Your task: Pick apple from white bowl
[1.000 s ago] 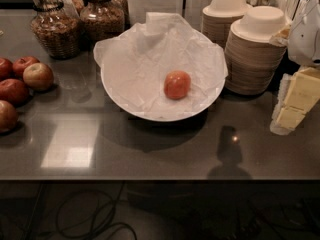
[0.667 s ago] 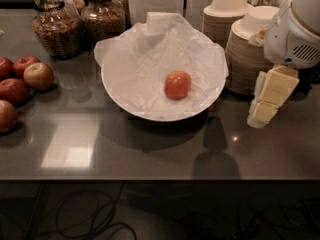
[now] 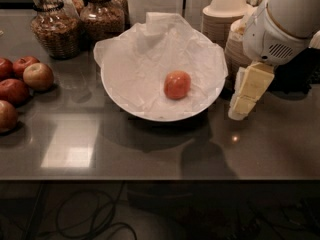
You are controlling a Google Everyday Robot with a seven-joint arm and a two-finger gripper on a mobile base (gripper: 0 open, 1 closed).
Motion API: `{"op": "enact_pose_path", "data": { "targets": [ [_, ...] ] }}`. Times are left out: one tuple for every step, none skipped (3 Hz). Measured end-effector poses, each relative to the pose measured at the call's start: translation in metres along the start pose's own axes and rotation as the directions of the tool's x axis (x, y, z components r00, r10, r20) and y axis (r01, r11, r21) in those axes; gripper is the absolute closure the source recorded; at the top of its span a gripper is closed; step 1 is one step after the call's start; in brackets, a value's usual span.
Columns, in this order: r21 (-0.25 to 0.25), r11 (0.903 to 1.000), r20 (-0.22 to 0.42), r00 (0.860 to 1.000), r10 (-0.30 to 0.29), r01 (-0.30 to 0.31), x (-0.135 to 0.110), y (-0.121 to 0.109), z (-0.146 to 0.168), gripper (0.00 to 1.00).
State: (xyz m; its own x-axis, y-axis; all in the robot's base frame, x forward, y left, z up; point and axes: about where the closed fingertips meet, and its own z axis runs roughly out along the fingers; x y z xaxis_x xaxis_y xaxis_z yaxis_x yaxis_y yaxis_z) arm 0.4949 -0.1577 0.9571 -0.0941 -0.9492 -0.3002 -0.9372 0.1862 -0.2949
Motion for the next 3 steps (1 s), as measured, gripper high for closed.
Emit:
{"op": "enact_pose_path", "data": {
  "targets": [
    [0.01, 0.9999, 0.048, 0.999, 0.011, -0.011, -0.01, -0.004, 0.015, 0.0],
    [0.003, 0.9999, 0.155, 0.988, -0.016, 0.015, -0.041, -0.015, 0.038, 0.0],
    [-0.008, 0.9994, 0.215, 0.976, -0.032, 0.035, -0.065, -0.023, 0.058, 0.06]
  ]
}}
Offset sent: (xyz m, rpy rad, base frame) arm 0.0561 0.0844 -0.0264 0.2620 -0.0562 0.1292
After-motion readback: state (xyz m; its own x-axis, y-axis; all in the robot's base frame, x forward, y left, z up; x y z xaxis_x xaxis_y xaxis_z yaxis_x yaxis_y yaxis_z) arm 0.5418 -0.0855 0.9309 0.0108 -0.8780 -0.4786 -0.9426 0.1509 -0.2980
